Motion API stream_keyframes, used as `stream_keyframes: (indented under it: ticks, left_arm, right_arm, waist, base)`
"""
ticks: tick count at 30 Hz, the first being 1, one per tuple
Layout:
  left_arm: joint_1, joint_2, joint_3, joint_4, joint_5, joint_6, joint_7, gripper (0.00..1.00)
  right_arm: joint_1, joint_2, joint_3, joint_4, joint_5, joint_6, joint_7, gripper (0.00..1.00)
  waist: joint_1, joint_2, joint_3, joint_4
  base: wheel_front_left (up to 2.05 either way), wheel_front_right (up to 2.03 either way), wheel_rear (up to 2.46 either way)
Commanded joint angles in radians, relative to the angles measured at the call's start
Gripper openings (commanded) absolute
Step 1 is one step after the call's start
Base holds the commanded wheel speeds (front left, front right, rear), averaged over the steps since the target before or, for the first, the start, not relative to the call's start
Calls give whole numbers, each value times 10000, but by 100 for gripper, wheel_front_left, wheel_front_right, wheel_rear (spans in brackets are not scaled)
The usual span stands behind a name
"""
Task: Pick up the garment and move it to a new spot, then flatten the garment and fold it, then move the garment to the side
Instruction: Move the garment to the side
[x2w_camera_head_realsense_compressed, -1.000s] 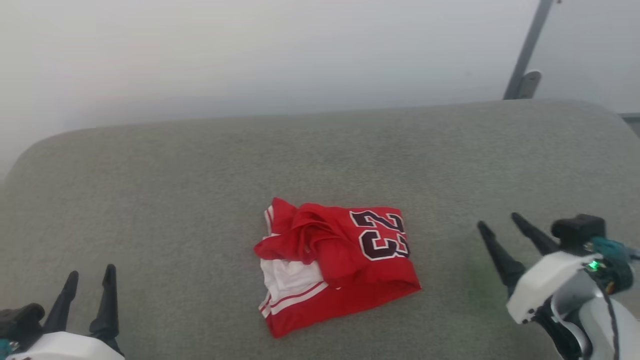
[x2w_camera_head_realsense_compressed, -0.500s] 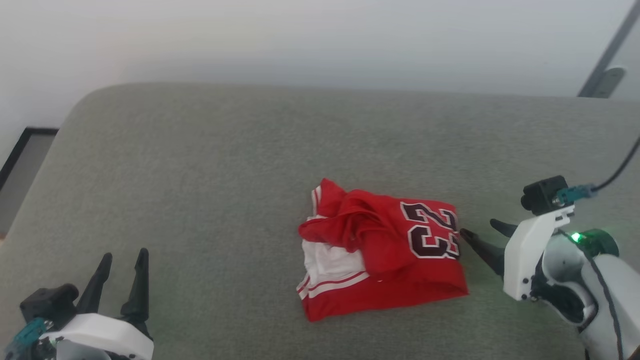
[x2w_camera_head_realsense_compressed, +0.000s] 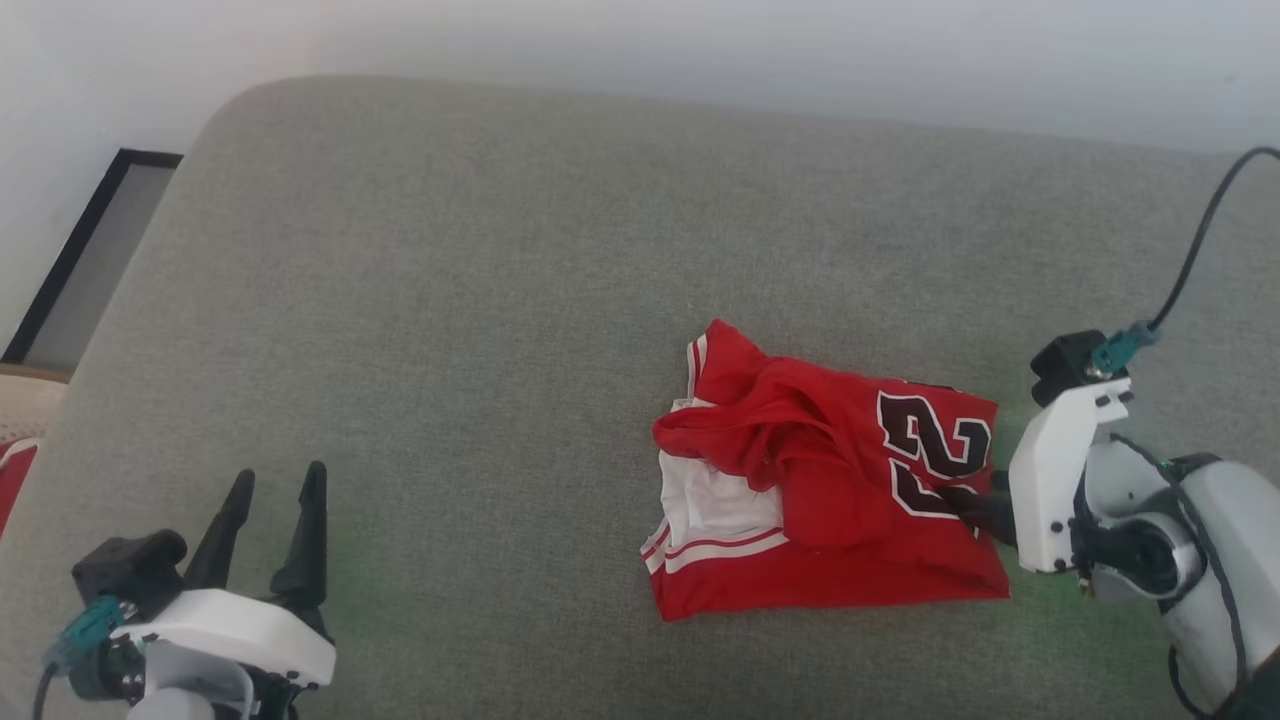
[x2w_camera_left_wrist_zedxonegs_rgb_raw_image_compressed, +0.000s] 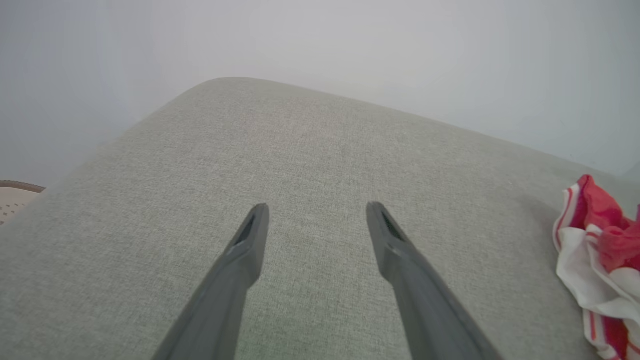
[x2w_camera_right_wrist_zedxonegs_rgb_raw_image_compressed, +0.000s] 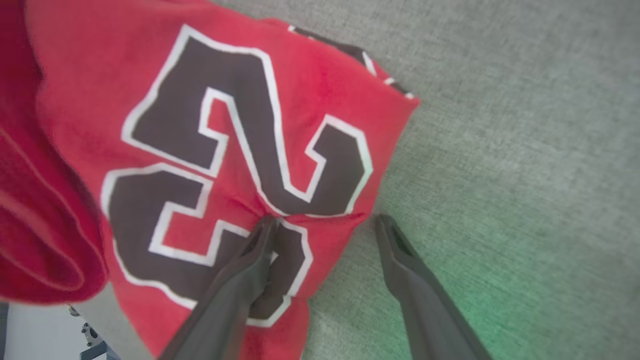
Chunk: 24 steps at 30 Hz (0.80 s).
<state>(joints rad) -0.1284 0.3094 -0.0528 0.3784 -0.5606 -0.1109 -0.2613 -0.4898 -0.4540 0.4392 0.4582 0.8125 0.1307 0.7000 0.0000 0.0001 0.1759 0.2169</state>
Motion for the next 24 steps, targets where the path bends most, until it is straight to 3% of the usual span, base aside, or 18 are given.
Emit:
stream_keyframes:
  ticks: [1, 5, 6, 7, 8, 24]
  left_arm:
    - [-195, -71, 19, 48, 94, -51, -39, 100]
    - [-329, -161, 53, 138, 188, -88, -39, 100]
    - [-372, -180, 69, 153, 192, -92, -40, 100]
    - [-404, -189, 87, 163, 212, -109, -41, 100]
    - [-425, -191, 103, 174, 241, -122, -42, 100]
    - [-713, -120, 77, 78, 587, -191, -42, 100]
  right_arm:
    - [181, 216, 108, 279, 56, 0, 391, 100]
    - [247, 494, 55, 478, 67, 0, 936, 100]
    - [253, 523, 58, 447, 29, 0, 1034, 94]
    - [256, 512, 107, 371, -30, 1, 1120, 20]
    - [250, 484, 102, 270, -42, 1, 1129, 0]
    - [-96, -389, -1129, -1004, -703, -8, 1035, 0]
  waist:
    - [0, -1, 108, 72]
    - [0, -1, 181, 100]
    - [0, -1, 194, 92]
    - [0, -1, 202, 81]
    - [0, -1, 214, 63]
    - [0, -1, 318, -611]
  base:
    - [0, 0, 0]
    - [0, 0, 0]
    - [0, 0, 0]
    - [0, 0, 0]
    - [0, 0, 0]
    - [0, 0, 0]
